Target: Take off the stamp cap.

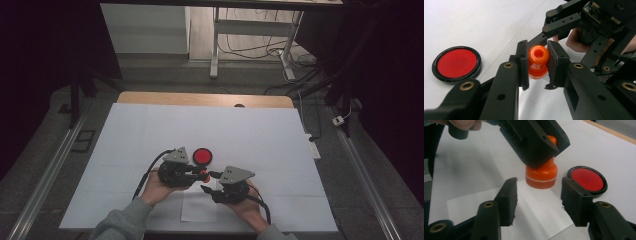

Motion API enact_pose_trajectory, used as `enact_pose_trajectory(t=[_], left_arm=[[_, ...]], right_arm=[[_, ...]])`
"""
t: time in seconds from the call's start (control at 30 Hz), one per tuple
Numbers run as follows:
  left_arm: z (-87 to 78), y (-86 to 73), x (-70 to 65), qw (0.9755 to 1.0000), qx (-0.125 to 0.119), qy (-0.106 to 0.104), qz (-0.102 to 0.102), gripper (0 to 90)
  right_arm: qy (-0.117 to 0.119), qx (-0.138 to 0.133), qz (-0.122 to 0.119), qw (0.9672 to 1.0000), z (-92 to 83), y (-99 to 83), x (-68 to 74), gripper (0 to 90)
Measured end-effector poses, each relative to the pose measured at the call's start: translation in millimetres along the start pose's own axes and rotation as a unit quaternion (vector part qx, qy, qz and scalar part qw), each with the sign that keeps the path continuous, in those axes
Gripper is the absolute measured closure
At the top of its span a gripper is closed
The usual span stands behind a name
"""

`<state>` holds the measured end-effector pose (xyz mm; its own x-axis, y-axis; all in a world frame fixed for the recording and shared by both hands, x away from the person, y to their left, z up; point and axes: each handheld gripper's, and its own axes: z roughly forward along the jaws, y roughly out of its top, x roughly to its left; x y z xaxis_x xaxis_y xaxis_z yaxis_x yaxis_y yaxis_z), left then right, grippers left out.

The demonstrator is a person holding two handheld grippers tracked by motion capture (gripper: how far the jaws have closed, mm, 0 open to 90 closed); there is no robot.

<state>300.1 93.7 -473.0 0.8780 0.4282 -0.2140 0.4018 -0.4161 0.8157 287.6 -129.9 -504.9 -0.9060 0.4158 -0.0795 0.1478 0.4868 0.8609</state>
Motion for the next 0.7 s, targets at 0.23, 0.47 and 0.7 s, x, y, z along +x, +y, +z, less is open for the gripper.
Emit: enact_pose_trajectory(t=[0.23,0.47,0.7], left_arm=[[0.7,-0.2,-0.1,1.0,0.002,-0.001,0.001,71.9],[1.5,-0.5,0.0,1.0,0.003,0.0,0.001,71.9],[1.5,-0.7,0.1,1.0,0.003,0.002,0.001,71.9]], right_arm=[[-0.001,0.007,0.008,0.9999,2.4,1.5,-0.3,54.6],[-0.003,0.005,0.013,0.9999,1.8,2.9,-0.9,59.4],[-0.002,0.01,0.01,0.9999,2.0,3.4,-0.5,63.1]])
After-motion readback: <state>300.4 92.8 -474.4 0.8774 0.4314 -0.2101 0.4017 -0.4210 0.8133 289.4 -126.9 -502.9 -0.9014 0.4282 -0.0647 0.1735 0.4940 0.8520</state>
